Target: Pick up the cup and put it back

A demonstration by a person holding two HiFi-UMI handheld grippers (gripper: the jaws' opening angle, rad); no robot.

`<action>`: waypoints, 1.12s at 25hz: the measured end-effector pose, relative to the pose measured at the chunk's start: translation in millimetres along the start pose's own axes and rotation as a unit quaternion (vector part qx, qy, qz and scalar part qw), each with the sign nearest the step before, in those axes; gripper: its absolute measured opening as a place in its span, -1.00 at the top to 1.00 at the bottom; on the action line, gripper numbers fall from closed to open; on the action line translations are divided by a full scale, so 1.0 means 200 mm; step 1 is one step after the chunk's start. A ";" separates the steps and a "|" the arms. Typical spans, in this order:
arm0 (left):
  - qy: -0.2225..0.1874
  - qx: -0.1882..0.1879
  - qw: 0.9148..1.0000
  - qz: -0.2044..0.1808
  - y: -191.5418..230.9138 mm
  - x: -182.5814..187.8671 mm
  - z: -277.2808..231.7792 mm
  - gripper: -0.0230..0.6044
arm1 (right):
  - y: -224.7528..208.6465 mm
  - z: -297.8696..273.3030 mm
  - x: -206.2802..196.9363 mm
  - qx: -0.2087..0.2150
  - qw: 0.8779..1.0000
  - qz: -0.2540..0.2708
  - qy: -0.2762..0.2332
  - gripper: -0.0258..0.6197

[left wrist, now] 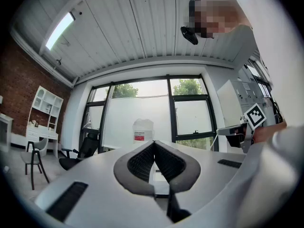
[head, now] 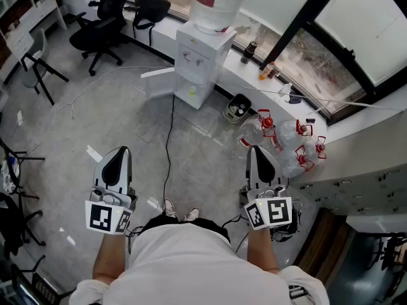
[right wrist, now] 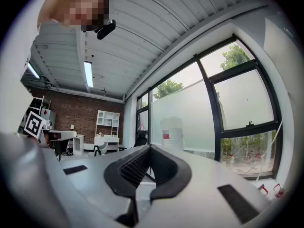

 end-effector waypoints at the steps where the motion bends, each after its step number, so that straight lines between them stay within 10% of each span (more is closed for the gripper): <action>1: 0.000 -0.001 1.000 0.000 0.01 0.00 -0.01 0.85 | 0.00 -0.01 0.00 0.000 1.000 0.000 0.001 0.86; 28: 0.033 -0.023 0.998 0.042 0.36 -0.24 -0.36 0.85 | -0.01 -0.37 -0.14 -0.040 0.999 -0.015 0.033 0.86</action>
Point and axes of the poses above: the fingertips, and each gripper's own axes: z backward along the fingers, y to its left, x out of its top, the point moved 5 cm from there along z, backward along the fingers, and after that the axes turned 4 degrees about x, right-handed, at the moved point
